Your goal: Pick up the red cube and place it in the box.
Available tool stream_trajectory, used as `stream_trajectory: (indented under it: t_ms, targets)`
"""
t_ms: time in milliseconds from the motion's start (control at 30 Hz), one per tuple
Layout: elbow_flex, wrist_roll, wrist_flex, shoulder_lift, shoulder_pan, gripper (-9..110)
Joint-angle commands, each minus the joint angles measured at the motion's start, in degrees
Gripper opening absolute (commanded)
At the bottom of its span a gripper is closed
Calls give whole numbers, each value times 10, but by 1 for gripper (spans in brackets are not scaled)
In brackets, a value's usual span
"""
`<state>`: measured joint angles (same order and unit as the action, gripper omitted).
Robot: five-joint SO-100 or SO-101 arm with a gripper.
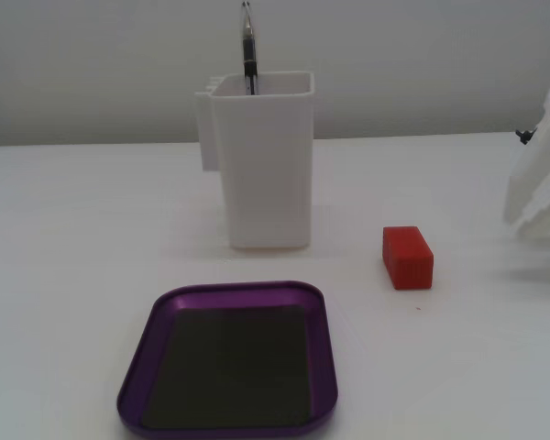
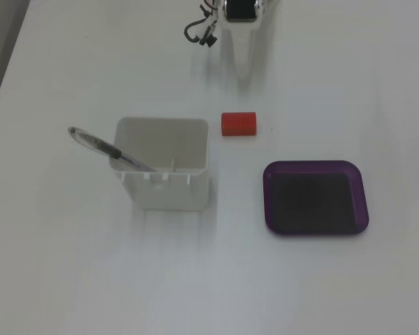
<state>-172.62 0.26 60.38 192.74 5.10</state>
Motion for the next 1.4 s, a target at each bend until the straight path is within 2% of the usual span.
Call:
stream_trajectory:
  t_ms: [0,233,533,800,1033,1367]
  targets:
    - [36,0,-11,27,0,2]
    - [81,-6,-9,25,7,8]
    - [82,-32,-9,-23,8,10]
    - [279,-28,-1,-330,2,20]
    - [496,-28,62,-620,0,23]
    - [673,-28,70,-853,-1,23]
